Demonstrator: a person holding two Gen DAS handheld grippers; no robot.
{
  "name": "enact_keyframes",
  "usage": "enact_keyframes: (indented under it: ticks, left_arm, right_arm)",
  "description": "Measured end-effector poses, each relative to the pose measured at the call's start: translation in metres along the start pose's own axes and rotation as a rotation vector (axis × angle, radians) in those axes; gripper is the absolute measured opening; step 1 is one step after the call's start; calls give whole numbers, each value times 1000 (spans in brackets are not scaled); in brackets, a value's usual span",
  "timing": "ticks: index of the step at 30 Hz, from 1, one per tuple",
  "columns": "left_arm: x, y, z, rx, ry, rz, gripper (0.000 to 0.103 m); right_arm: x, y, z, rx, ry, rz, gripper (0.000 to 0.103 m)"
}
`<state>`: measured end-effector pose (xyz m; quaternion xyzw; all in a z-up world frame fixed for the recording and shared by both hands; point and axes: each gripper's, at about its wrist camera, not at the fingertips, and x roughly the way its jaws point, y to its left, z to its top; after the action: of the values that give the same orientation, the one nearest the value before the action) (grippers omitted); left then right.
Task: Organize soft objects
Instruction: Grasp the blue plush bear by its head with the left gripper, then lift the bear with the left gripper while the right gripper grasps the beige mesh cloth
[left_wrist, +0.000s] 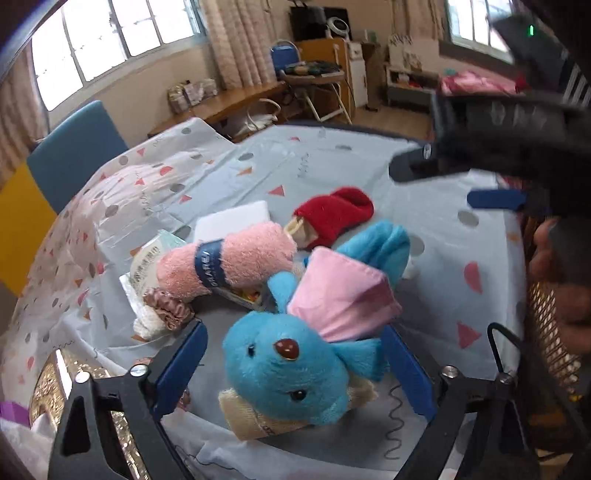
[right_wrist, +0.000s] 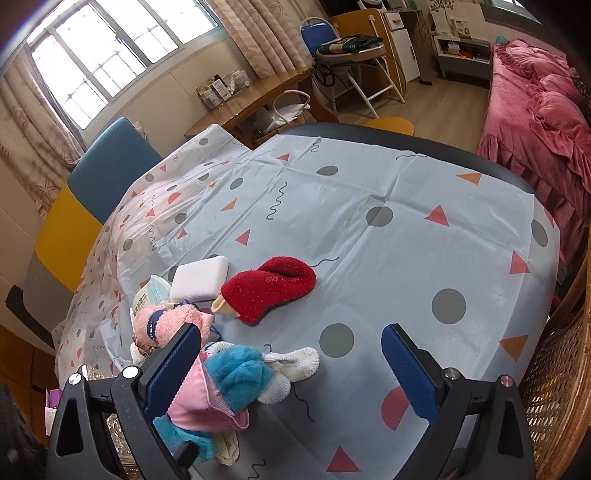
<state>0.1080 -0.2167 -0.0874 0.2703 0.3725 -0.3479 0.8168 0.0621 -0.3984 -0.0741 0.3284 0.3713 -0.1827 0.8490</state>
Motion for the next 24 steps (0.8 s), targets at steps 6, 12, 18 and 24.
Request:
enact_keyframes:
  ticks: [6, 12, 18, 24]
  left_arm:
    - [4, 14, -6, -83, 2, -50, 41]
    - [-32, 44, -2, -271, -88, -97, 40]
    - [-80, 80, -4, -401, -187, -58, 40]
    - [-107, 112, -17, -475, -209, -14, 41]
  right_arm:
    - [2, -2, 1, 9, 13, 9, 100]
    - [1, 1, 2, -1, 0, 27, 100]
    - [4, 13, -3, -59, 24, 77, 87]
    - [23, 87, -42, -434, 196, 207, 80]
